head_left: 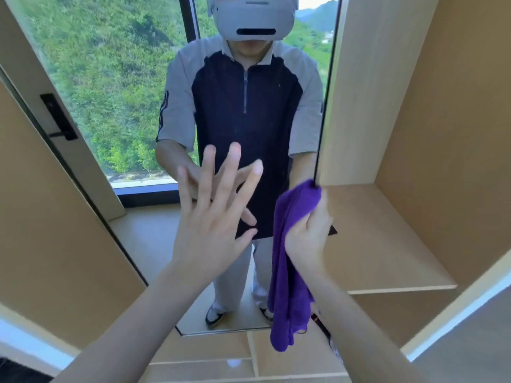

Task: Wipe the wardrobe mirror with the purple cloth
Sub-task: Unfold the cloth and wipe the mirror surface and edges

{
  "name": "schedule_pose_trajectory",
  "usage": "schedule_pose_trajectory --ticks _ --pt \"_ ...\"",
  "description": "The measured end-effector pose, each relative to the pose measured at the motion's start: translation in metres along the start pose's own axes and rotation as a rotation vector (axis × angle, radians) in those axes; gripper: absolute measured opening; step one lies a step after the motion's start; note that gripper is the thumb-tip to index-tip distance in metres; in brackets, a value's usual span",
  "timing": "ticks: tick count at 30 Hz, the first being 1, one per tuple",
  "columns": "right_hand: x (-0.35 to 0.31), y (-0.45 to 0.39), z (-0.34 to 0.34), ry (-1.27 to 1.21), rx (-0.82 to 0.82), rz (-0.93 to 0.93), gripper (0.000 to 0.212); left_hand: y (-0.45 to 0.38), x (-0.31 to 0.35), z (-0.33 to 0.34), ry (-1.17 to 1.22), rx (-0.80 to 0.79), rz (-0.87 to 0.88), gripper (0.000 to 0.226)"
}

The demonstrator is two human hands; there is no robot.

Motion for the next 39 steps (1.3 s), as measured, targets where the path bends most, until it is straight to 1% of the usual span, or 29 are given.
schedule_pose_trajectory --ticks 2,4,6,8,10,13,15,17,19,22,24,28,29,32,36,37,39 --pt "0.033 0.029 0.004 0.033 -0.105 0.114 0.025 0.019 0.005 0.015 -0.038 -0.053 0.004 0.124" --pt "0.047 0.040 0.006 0.051 -0.181 0.169 0.021 0.028 0.009 0.025 -0.073 -0.066 -0.004 0.123" --pt "0.047 0.037 0.004 0.067 -0.226 0.174 0.027 0.029 0.010 0.029 -0.094 -0.046 -0.017 0.120" --pt "0.033 0.024 0.000 0.063 -0.240 0.136 0.035 0.028 0.009 0.032 -0.108 -0.029 -0.020 0.120" --pt "0.005 0.001 -0.004 0.027 -0.163 0.033 0.032 0.029 0.009 0.033 -0.098 -0.019 -0.018 0.120" --pt "-0.037 -0.037 -0.007 -0.015 0.027 -0.110 0.033 0.030 0.008 0.034 -0.080 -0.021 -0.016 0.118" --pt "-0.042 -0.043 -0.004 -0.026 0.103 -0.154 0.037 0.030 0.008 0.035 -0.080 -0.024 -0.013 0.118" --pt "-0.026 -0.028 -0.001 -0.027 0.114 -0.149 0.038 0.031 0.008 0.035 -0.081 -0.024 -0.014 0.119" --pt "0.005 0.000 0.005 -0.027 0.056 -0.079 0.036 0.032 0.008 0.035 -0.081 -0.030 -0.018 0.121" --pt "0.053 0.040 0.011 0.002 -0.066 0.051 0.021 0.031 0.008 0.035 -0.085 -0.048 -0.019 0.123" --pt "0.079 0.061 0.014 0.060 -0.136 0.123 0.018 0.030 0.008 0.034 -0.082 -0.058 -0.020 0.122" --pt "0.117 0.091 0.021 0.156 -0.292 0.398 0.011 0.030 0.008 0.034 -0.092 -0.059 -0.024 0.121" --pt "0.121 0.097 0.021 0.152 -0.317 0.446 0.012 0.030 0.008 0.034 -0.094 -0.061 -0.025 0.121" --pt "0.123 0.107 0.018 0.153 -0.318 0.531 0.027 0.030 0.008 0.034 -0.094 -0.066 -0.030 0.119" --pt "0.127 0.127 0.018 0.138 -0.302 0.743 0.045 0.030 0.006 0.033 -0.089 -0.068 -0.024 0.118" --pt "0.126 0.133 0.020 0.132 -0.303 0.783 0.048 0.030 0.006 0.033 -0.087 -0.070 -0.021 0.118" --pt "0.123 0.138 0.022 0.117 -0.300 0.817 0.045 0.030 0.005 0.033 -0.080 -0.080 -0.020 0.119"
Point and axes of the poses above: each hand's wrist, its own y-axis away from the middle knuckle, its own z-axis out of the palm, x = y × z, the point moved 5 cm from there along -y, towards the middle knuckle, and after that the axes turned 9 degrees about y, right-handed, at the moved point
